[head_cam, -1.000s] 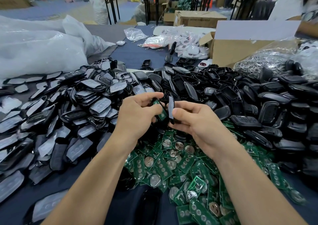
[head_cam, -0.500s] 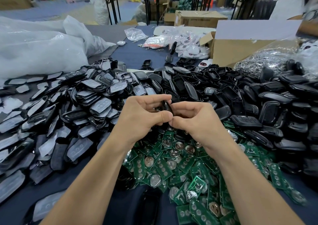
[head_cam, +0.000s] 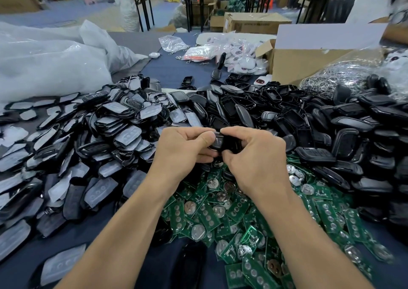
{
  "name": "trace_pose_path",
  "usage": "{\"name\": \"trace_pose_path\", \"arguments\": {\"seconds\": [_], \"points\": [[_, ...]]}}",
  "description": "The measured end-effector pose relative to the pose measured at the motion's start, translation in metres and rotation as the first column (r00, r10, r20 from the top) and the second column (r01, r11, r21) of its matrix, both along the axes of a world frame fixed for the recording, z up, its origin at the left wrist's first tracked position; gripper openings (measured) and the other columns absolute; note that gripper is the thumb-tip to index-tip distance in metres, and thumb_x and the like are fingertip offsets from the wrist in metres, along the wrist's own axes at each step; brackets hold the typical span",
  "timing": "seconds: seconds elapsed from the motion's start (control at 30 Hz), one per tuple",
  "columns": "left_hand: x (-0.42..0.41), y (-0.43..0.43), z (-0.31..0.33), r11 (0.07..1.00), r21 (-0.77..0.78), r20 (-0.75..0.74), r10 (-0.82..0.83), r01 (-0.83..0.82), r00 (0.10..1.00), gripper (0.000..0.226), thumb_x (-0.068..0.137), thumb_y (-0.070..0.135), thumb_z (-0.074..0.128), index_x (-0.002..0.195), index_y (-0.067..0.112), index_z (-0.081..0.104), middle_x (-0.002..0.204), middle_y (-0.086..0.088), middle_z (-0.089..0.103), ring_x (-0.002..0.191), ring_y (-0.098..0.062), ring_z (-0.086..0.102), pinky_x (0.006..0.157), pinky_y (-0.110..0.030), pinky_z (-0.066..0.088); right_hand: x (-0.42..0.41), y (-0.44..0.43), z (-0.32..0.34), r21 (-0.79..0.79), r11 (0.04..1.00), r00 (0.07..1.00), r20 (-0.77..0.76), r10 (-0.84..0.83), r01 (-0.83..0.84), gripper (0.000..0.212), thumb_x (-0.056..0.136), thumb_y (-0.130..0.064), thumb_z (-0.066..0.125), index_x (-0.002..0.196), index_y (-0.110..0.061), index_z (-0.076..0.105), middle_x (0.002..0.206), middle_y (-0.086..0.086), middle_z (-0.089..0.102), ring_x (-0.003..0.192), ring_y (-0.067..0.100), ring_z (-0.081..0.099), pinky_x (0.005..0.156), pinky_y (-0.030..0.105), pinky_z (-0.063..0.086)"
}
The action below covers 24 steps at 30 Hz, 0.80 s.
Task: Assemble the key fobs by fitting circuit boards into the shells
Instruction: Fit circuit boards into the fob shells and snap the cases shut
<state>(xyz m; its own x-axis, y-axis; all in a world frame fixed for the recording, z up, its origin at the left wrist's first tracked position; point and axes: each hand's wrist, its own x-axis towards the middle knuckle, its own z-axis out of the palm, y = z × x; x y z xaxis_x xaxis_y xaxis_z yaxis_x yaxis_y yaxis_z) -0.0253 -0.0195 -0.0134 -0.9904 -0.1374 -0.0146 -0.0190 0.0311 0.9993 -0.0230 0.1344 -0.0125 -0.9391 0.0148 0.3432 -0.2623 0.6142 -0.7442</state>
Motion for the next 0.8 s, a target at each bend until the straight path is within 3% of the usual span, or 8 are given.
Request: {"name": "trace_pose_path", "arguments": {"seconds": [0.07, 0.13, 0.27, 0.4, 0.47, 0.57, 0.73, 0.8], "points": [[-0.0004, -0.0018, 0.0014, 0.999, 0.034, 0.005, 0.006, -0.006, 1.0, 0.012, 0.095, 0.006, 0.072, 0.093, 0.014, 0.082, 0.079, -0.011, 0.08, 0.063, -0.022, 0.076, 0.057, -0.023, 0.059, 0.0006, -0.0002, 0.0003, 0.001, 1.0, 1.0, -0.006, 0.001, -0.001, 0.047, 0.077, -0.011, 0.081, 0.117, -0.035, 0.078, 0.103, -0.016, 0.074, 0.078, -0.004, 0.055, 0.089, 0.022, 0.057], [0.0002, -0.0034, 0.0022, 0.998, 0.06, 0.003, 0.013, -0.013, 1.0, 0.01, 0.094, 0.006, 0.073, 0.094, 0.01, 0.082, 0.08, -0.014, 0.079, 0.062, -0.023, 0.076, 0.056, -0.024, 0.059, 0.0016, -0.0009, 0.0003, 0.003, 1.0, 1.0, -0.01, 0.015, -0.015, 0.047, 0.078, -0.009, 0.079, 0.119, -0.033, 0.078, 0.113, -0.011, 0.076, 0.075, -0.002, 0.054, 0.089, 0.027, 0.059], [0.0023, -0.0021, 0.0044, 0.994, 0.111, -0.011, -0.001, 0.002, 1.0, 0.018, 0.099, 0.011, 0.068, 0.092, 0.011, 0.084, 0.085, -0.016, 0.08, 0.064, -0.024, 0.076, 0.058, -0.025, 0.06, -0.0002, 0.0004, 0.0001, 0.003, 1.0, 0.999, -0.043, 0.004, -0.003, 0.048, 0.078, -0.007, 0.08, 0.119, -0.032, 0.078, 0.115, -0.009, 0.076, 0.084, 0.004, 0.065, 0.095, 0.032, 0.058], [0.0051, -0.0002, 0.0062, 0.987, 0.158, -0.003, -0.025, 0.026, 1.0, 0.047, 0.11, 0.035, 0.046, 0.1, 0.006, 0.081, 0.089, -0.02, 0.079, 0.07, -0.028, 0.077, 0.061, -0.028, 0.061, -0.0041, 0.0044, -0.0016, 0.014, 1.0, 0.998, -0.067, -0.006, 0.007, 0.048, 0.076, -0.009, 0.083, 0.118, -0.032, 0.079, 0.114, -0.011, 0.077, 0.102, -0.012, 0.05, 0.095, 0.001, 0.04], [0.0056, -0.0009, 0.0053, 0.986, 0.166, 0.008, -0.019, 0.017, 1.0, 0.056, 0.111, 0.041, 0.04, 0.1, 0.005, 0.081, 0.089, -0.021, 0.079, 0.07, -0.029, 0.076, 0.062, -0.03, 0.062, -0.0045, 0.0053, -0.0026, 0.012, 1.0, 0.997, -0.079, 0.011, -0.01, 0.047, 0.076, -0.008, 0.083, 0.117, -0.031, 0.079, 0.113, -0.01, 0.077, 0.105, -0.015, 0.045, 0.094, -0.004, 0.033], [0.0049, -0.0015, 0.0059, 0.985, 0.173, 0.008, -0.013, 0.011, 1.0, 0.055, 0.111, 0.04, 0.042, 0.095, 0.006, 0.082, 0.087, -0.021, 0.079, 0.068, -0.028, 0.076, 0.061, -0.029, 0.061, -0.0034, 0.0052, -0.0023, 0.006, 1.0, 0.995, -0.098, 0.018, -0.017, 0.047, 0.074, -0.008, 0.083, 0.116, -0.03, 0.08, 0.111, -0.009, 0.078, 0.106, -0.013, 0.048, 0.096, 0.0, 0.035], [0.0045, 0.0027, 0.0055, 0.997, 0.079, -0.05, 0.025, -0.021, 0.998, 0.017, 0.096, 0.014, 0.072, 0.086, 0.016, 0.085, 0.083, -0.014, 0.08, 0.06, -0.021, 0.074, 0.056, -0.025, 0.059, -0.0002, 0.0038, 0.0002, 0.017, 0.999, 0.989, -0.14, 0.039, -0.037, 0.049, 0.073, -0.006, 0.081, 0.115, -0.03, 0.079, 0.113, -0.009, 0.077, 0.098, 0.003, 0.067, 0.097, 0.027, 0.056], [0.0038, 0.0021, 0.0041, 0.998, 0.043, -0.091, 0.057, -0.053, 0.994, 0.024, 0.093, 0.007, 0.074, 0.079, 0.022, 0.085, 0.078, -0.012, 0.079, 0.057, -0.021, 0.073, 0.054, -0.024, 0.059, 0.0012, 0.002, 0.0002, 0.022, 0.998, 0.987, -0.151, 0.056, -0.054, 0.048, 0.074, -0.005, 0.08, 0.114, -0.031, 0.079, 0.112, -0.011, 0.076, 0.095, 0.005, 0.07, 0.095, 0.032, 0.058]]}}
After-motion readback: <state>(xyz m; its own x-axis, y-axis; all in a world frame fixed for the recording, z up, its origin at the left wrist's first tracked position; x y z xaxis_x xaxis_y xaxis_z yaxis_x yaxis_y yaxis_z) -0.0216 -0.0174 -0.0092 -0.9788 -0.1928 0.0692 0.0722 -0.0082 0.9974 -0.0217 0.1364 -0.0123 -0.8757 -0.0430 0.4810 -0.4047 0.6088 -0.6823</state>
